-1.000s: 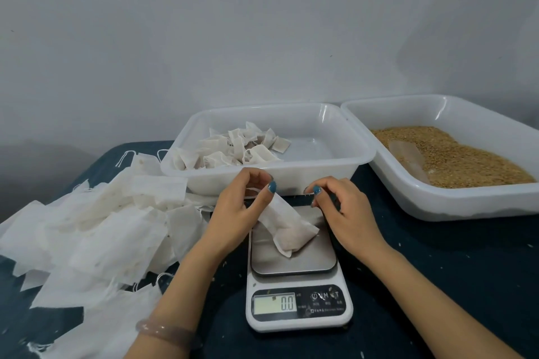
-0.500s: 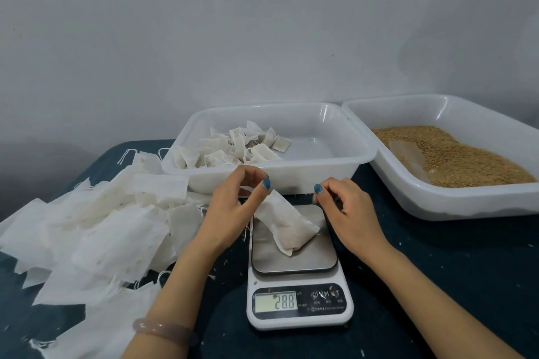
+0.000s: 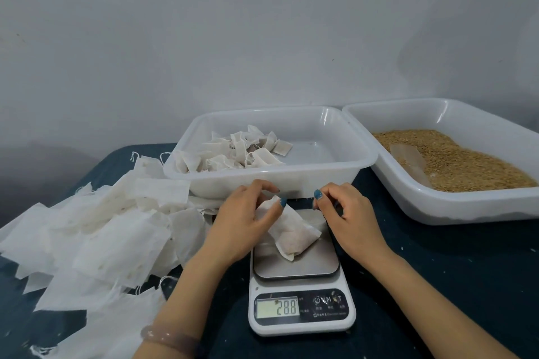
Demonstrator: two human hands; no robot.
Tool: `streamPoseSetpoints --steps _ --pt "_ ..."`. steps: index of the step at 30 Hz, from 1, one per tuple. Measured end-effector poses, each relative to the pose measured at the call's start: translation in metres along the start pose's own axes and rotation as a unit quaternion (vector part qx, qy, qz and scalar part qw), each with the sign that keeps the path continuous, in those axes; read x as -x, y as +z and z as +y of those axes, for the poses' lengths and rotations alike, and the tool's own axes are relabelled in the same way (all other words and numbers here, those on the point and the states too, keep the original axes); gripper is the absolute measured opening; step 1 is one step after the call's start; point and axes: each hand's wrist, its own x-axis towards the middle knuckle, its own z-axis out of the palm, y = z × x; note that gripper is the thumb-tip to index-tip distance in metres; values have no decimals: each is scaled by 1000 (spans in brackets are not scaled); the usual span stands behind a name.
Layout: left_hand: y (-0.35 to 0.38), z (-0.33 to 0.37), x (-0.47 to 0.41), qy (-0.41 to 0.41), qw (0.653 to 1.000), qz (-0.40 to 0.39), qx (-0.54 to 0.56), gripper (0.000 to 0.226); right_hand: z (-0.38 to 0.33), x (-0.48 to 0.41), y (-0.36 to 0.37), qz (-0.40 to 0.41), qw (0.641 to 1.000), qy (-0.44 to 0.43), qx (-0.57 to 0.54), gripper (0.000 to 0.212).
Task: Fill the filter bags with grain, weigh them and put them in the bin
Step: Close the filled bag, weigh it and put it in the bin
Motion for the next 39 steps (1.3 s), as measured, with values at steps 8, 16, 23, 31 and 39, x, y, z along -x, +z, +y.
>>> streamPoseSetpoints --steps 8,16,23,31,39 --pt "-16 3 7 10 995 -80 51 17 2 -1 -2 0 1000 -3 3 23" --pt "-51 -7 28 -17 997 -77 -7 16 2 0 1 5 1000 -5 -8 22" --pt "-78 6 22 16 1000 -20 4 14 4 1 1 3 1000 -4 -5 24" --pt "-91 18 -29 -34 983 143 114 26 3 0 1 -2 1000 -1 -3 24" --pt "-65 3 -86 -89 973 173 121 25 0 1 0 -5 1000 -17 7 29"
